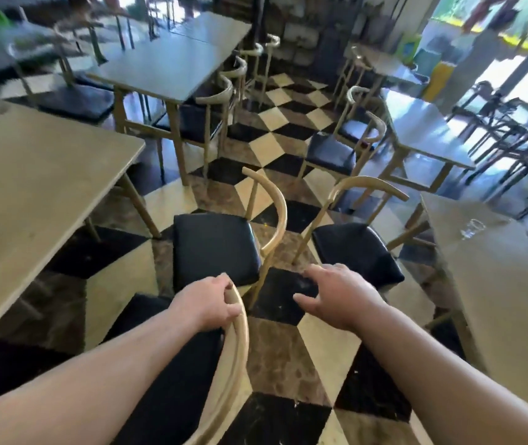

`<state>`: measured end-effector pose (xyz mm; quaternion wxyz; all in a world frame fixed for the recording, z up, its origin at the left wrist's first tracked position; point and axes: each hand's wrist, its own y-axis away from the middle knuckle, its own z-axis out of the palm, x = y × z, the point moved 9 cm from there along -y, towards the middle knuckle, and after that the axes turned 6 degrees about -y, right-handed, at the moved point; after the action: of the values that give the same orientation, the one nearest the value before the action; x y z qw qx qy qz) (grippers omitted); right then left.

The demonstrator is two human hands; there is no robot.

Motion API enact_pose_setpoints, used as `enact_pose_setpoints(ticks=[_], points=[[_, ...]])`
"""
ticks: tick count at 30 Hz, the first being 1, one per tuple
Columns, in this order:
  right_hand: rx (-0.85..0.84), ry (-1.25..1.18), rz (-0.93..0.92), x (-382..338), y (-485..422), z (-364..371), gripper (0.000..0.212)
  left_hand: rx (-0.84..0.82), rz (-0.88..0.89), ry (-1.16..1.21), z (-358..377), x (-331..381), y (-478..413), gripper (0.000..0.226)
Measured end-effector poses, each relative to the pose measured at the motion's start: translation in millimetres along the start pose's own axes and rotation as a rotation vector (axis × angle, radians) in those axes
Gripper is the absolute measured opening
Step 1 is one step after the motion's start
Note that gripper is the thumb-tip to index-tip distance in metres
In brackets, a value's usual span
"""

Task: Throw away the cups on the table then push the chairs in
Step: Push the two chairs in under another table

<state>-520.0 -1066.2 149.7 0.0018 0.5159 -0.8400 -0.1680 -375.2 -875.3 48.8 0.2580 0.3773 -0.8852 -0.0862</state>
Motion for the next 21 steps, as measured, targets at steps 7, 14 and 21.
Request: enact_pose_setpoints(ticks=[7,14,21], points=[[-0.116,0.088,-0.374,-40,-116,33,0.057,0.016,-0.381,0.080,8,-73,-5,0.057],[-0.320,0.158,-0.713,-61,-181,71,0.056,0.054,-0.867,0.206,48,-91,67,0.061],[-0.487,0.287,-0.972,-79,-189,119,0.064,0.109,-1.135,0.367,105,-53,114,0.058]])
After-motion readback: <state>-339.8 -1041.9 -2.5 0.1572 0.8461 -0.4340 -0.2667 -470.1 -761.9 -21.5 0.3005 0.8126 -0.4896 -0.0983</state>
